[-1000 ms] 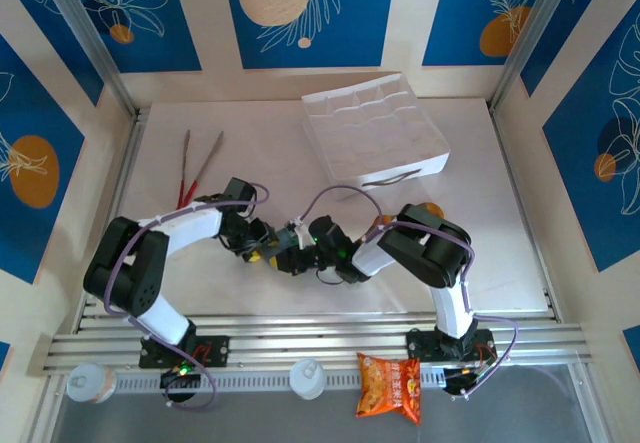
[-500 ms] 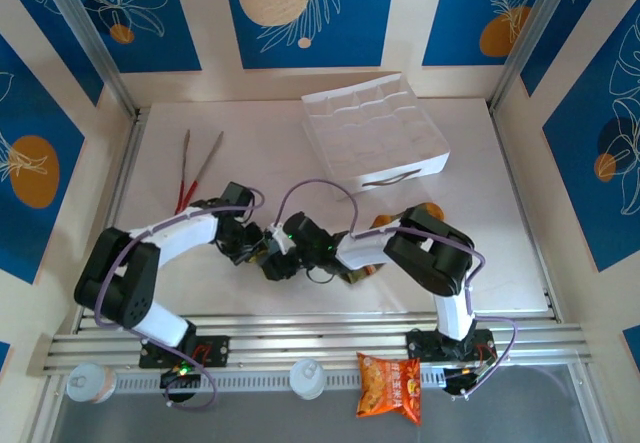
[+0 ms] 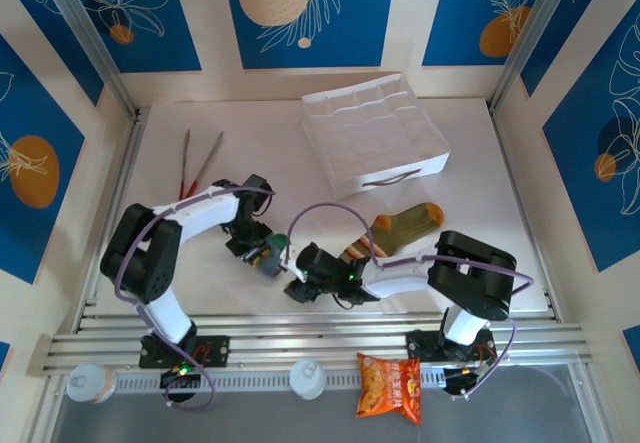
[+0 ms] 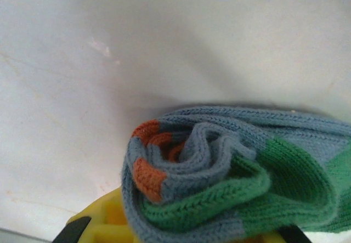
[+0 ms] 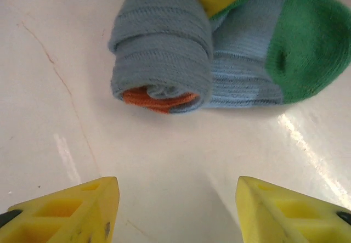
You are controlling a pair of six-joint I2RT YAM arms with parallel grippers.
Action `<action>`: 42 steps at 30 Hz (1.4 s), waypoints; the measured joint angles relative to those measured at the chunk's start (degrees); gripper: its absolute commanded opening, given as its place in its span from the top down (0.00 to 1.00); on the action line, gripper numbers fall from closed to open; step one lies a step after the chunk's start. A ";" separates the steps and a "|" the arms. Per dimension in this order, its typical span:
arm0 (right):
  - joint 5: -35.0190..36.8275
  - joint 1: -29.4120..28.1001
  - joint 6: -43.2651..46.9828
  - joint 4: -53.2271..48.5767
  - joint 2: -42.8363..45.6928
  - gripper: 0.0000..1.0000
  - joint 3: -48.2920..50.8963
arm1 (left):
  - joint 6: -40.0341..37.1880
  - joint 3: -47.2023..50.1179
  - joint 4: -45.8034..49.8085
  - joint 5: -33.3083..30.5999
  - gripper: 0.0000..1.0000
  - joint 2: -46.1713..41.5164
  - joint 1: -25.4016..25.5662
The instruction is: Roll the socks
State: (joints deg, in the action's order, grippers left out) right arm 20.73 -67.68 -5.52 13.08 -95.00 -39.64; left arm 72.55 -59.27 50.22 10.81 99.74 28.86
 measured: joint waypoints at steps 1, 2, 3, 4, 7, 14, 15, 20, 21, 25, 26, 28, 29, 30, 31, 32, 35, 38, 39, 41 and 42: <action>0.79 -0.39 0.17 -0.09 0.00 0.42 0.00 | 0.28 -1.09 1.11 0.00 1.00 1.01 0.04; 1.57 -0.76 0.50 -0.09 -0.04 0.42 -0.07 | 0.50 -2.16 2.21 0.04 1.00 1.95 0.09; 2.23 -1.01 0.79 -0.09 -0.09 0.42 -0.28 | 0.59 -3.41 3.45 0.09 1.00 3.02 0.11; 2.78 -1.05 0.98 -0.20 -0.17 0.42 -0.74 | 0.61 -4.35 4.46 0.11 1.00 3.91 0.11; 4.26 -1.29 1.66 -0.02 -1.36 0.42 -3.58 | 0.46 -7.78 7.89 0.31 1.00 6.97 0.11; 5.66 -1.20 3.08 1.25 -5.16 0.42 -9.90 | -0.61 -14.08 14.60 0.92 1.00 12.70 0.11; 5.68 -1.20 3.08 1.25 -5.90 0.42 -10.62 | -0.66 -14.45 15.06 1.16 1.00 13.14 0.11; 5.62 -0.83 2.21 1.01 -8.90 0.46 -12.35 | -0.68 -15.58 16.50 2.08 1.00 14.21 0.11; 5.46 -0.74 1.79 0.98 -9.46 0.47 -12.61 | -0.70 -15.76 16.70 2.21 1.00 14.38 0.11; 4.13 -0.02 -1.07 0.94 -11.26 0.59 -13.42 | -1.05 -16.09 16.98 2.27 1.00 14.38 0.11; 3.63 0.11 -1.99 0.92 -11.50 0.64 -13.51 | -1.07 -16.09 16.98 2.29 1.00 14.36 0.11; 2.99 0.33 -3.10 0.76 -11.63 0.77 -13.51 | -1.09 -16.06 16.96 2.38 1.00 14.29 0.09; 2.64 0.46 -4.02 0.59 -11.63 0.83 -13.51 | -1.11 -16.06 16.94 2.36 1.00 14.19 0.09; 2.38 0.57 -4.59 0.48 -11.58 0.88 -13.51 | -1.31 -15.98 16.87 2.34 1.00 14.03 0.09; 2.14 0.66 -5.44 0.31 -11.45 0.92 -13.51 | -1.44 -15.82 16.70 2.32 1.00 13.88 0.07; 1.90 0.74 -6.21 0.07 -11.28 0.97 -13.51 | -1.53 -15.56 16.46 2.32 1.00 13.57 0.02; 1.03 1.09 -8.41 0.57 -10.93 1.00 -12.79 | -1.53 -14.23 15.10 2.64 0.89 12.33 -0.24; -0.15 1.51 -10.45 3.43 -10.80 1.00 -10.91 | -1.46 -12.37 12.70 3.63 0.76 10.29 -0.85; -0.48 1.64 -11.15 4.42 -10.73 1.00 -10.23 | -1.60 -11.67 11.87 4.11 0.72 9.66 -1.14; -1.51 2.08 -13.03 7.06 -10.60 1.00 -8.59 | -1.55 -10.10 10.12 5.42 0.62 8.46 -1.92; -2.01 2.32 -13.92 8.35 -10.58 1.00 -7.74 | -1.73 -9.42 9.31 6.10 0.51 7.96 -2.36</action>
State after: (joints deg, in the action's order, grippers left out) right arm 18.72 -65.36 -19.44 21.43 -105.58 -47.37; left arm 70.83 -68.69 59.53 16.91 107.70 26.50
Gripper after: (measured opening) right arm 0.124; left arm 0.353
